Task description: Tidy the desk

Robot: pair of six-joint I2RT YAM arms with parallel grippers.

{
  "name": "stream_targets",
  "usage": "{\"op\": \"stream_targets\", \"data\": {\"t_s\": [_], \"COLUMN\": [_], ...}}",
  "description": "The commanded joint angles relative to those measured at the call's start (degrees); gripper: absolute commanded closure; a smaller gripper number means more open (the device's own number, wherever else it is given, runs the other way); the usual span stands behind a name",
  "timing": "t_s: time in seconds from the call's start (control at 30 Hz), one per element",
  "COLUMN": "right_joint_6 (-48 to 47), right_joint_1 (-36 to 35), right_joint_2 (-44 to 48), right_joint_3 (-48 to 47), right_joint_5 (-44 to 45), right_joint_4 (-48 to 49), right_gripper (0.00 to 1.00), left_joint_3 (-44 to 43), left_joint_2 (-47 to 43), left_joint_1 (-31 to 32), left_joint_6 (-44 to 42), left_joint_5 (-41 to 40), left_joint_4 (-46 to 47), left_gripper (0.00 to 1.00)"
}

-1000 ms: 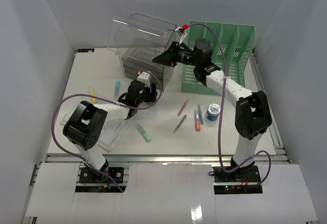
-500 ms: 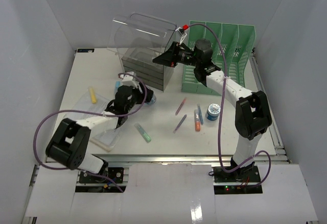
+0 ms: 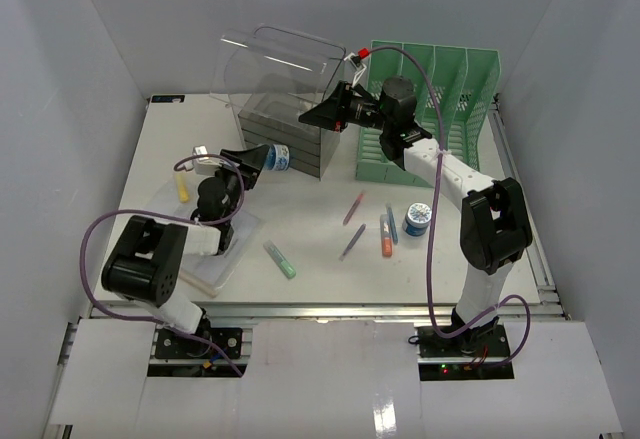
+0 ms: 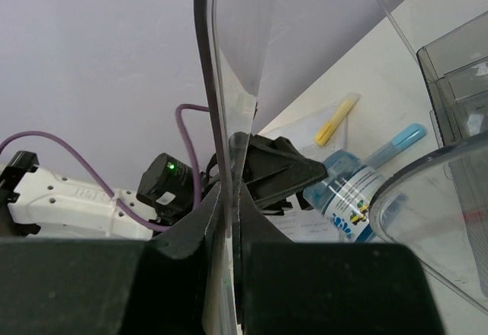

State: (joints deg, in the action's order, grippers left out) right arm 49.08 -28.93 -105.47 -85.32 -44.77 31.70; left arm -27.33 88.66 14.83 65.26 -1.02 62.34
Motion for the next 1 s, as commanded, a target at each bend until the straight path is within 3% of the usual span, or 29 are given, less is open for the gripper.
{"op": "stream_targets", "data": {"t_s": [0.0, 0.37, 0.63, 0.97], "right_joint_6": [1.9, 2.5, 2.6, 2.7], "right_joint_1": [0.1, 0.0, 0.1, 0.0], "right_joint_2": [3.7, 3.6, 3.2, 3.3], "right_joint_3": [0.2, 0.5, 0.9, 1.3], "right_joint_5": [-1.4, -1.3, -1.1, -0.9], "right_joint_4": [4.3, 4.7, 4.8, 4.8], "right_gripper": [0.92, 0.92, 0.92, 0.92], "left_joint_3": [-5.1, -15.1, -17.9, -23.2], "left_joint_2": [5.6, 16.0, 18.4, 20.7], "left_joint_1": [-0.9, -2.1, -2.3, -2.4], "left_joint_6": [11.9, 16.5, 20.2, 21.5], "left_joint_5": [0.8, 0.9, 3.0, 1.9], "left_joint_4": [20.6, 31.6, 36.8, 37.3], "left_gripper": [1.00, 1.00, 1.00, 1.00]}}
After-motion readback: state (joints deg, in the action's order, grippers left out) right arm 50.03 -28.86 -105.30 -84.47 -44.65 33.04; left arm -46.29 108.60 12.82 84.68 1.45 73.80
